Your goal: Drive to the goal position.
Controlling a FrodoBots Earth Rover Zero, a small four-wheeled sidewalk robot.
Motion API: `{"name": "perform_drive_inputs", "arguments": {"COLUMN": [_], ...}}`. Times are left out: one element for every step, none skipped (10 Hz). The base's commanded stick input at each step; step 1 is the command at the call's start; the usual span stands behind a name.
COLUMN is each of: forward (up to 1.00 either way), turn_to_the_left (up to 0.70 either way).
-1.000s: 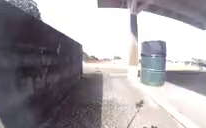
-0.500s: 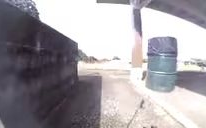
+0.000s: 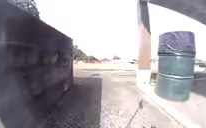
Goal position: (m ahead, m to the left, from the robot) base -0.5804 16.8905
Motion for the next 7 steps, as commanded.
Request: {"name": "perform_drive_inputs", "arguments": {"forward": [0.85,0.85,0.85,0.85,0.85,0.85,0.85], "turn_to_the_left": [0.00,0.00,0.00,0.00,0.00,0.00,0.00]}}
